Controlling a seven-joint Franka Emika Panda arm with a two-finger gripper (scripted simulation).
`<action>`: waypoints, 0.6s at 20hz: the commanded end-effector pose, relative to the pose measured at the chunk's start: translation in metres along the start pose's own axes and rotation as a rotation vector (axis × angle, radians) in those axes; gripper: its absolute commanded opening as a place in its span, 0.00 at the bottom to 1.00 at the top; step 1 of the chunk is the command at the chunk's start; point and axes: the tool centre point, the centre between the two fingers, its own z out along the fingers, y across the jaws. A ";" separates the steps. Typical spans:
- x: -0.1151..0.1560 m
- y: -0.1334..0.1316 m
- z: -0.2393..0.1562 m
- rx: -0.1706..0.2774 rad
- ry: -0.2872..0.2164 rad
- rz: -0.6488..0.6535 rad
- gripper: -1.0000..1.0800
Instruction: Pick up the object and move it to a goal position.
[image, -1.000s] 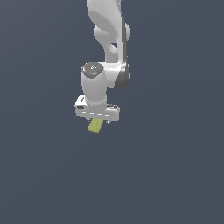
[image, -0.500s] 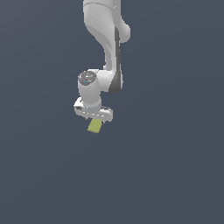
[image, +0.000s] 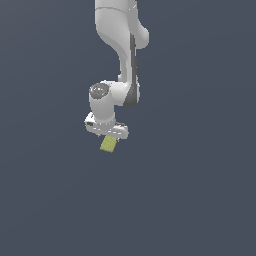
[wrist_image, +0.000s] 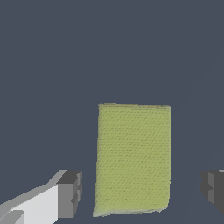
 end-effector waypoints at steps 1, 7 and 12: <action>-0.001 0.000 0.007 0.000 -0.001 0.001 0.96; -0.002 0.001 0.034 0.000 0.000 0.002 0.96; -0.002 0.001 0.046 0.000 0.000 0.002 0.96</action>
